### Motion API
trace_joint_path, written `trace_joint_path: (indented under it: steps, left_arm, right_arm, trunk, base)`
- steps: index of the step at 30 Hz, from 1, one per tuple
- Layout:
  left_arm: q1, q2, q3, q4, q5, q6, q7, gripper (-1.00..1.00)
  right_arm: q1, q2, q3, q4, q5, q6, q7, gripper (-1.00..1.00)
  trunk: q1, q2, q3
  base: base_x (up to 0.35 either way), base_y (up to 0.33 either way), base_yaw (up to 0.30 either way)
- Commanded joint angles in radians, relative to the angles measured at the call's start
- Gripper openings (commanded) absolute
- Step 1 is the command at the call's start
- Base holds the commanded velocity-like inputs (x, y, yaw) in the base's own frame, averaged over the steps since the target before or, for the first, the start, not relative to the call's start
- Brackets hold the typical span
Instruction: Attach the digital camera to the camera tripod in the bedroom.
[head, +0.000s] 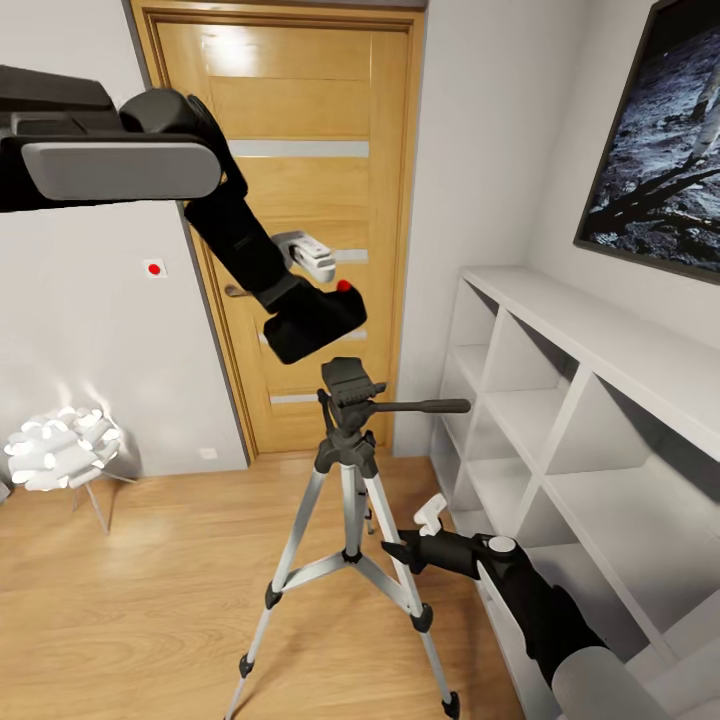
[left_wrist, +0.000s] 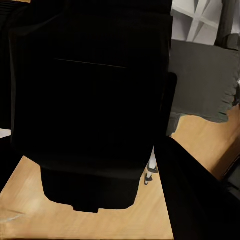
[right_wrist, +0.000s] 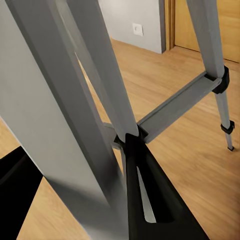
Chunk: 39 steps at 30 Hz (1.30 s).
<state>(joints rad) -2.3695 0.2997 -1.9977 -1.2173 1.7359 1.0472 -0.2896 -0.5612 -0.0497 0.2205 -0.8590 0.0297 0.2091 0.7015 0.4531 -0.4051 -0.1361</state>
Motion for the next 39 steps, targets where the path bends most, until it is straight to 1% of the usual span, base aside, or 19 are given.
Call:
trace_joint_path:
  steps: [1,5,9,14,17,22,23,28,30,32,34,39]
  left_arm:
    - [-0.003,-0.004,-0.006,0.003,-0.024,0.0,-0.03,-1.0]
    - [-0.004,-0.013,-0.017,0.013,-0.063,0.0,-0.082,-1.0]
    - [-0.005,-0.016,-0.02,0.018,-0.085,0.0,-0.105,-1.0]
    - [-0.006,-0.017,-0.018,0.022,-0.095,0.0,-0.123,-1.0]
    - [-0.006,-0.016,-0.016,0.026,-0.098,0.0,-0.144,-1.0]
    - [-0.007,-0.017,-0.015,0.065,-0.101,0.0,-0.21,-1.0]
    - [-0.007,-0.018,-0.015,0.079,-0.101,0.0,-0.237,-1.0]
    - [-0.007,-0.019,-0.016,0.1,-0.102,0.0,-0.276,-1.0]
    - [-0.007,-0.026,-0.018,0.119,-0.102,0.0,-0.314,-1.0]
    - [-0.007,-0.028,-0.019,0.122,-0.102,0.0,-0.333,-1.0]
    - [-0.007,-0.041,-0.022,0.129,-0.11,0.0,-0.37,-1.0]
    - [-0.007,-0.049,-0.023,0.135,-0.135,0.0,-0.393,-1.0]
  right_arm:
    - [0.0,0.0,0.003,-0.002,-0.004,0.001,-0.053,-1.0]
    - [0.0,0.001,0.003,-0.002,-0.004,0.001,-0.056,-1.0]
    - [0.0,0.002,0.004,-0.002,-0.004,0.0,-0.058,-1.0]
    - [0.0,0.002,0.004,-0.002,-0.005,0.0,-0.058,-1.0]
    - [0.0,0.002,0.004,-0.002,-0.004,0.001,-0.059,-1.0]
    - [0.0,0.002,0.005,-0.002,-0.004,0.0,-0.059,-1.0]
    - [0.0,0.002,0.004,-0.002,-0.004,0.0,-0.059,-1.0]
    - [0.0,0.002,0.004,-0.002,-0.005,0.0,-0.059,-1.0]
    - [0.0,0.002,0.004,-0.002,-0.004,0.001,-0.065,-1.0]
    - [0.0,0.002,0.004,-0.002,-0.004,0.001,-0.07,-1.0]
    - [0.0,0.002,0.005,-0.002,-0.004,0.001,-0.076,-1.0]
    - [0.0,0.003,0.005,-0.002,-0.004,0.001,-0.079,-1.0]
  trunk:
    - [0.001,-0.002,-0.003]
    - [0.001,-0.002,-0.003]
    - [0.001,-0.002,-0.003]
    - [0.001,-0.002,-0.003]
    - [0.001,-0.002,-0.003]
    - [0.001,-0.002,-0.003]
    - [0.001,-0.002,-0.003]
    - [0.001,-0.002,-0.003]
    - [0.001,-0.002,-0.003]
    - [0.001,-0.002,-0.003]
    - [0.001,-0.002,-0.003]
    - [0.001,-0.002,-0.003]
  base:
    - [0.0,0.0,0.0]
    - [0.0,0.0,0.0]
    - [0.0,0.0,0.0]
    - [0.0,0.0,0.0]
    - [0.0,0.0,0.0]
    - [0.0,0.0,0.0]
    - [0.0,0.0,0.0]
    - [0.0,0.0,0.0]
    - [0.0,0.0,0.0]
    - [0.0,0.0,0.0]
    - [0.0,0.0,0.0]
    - [0.0,0.0,0.0]
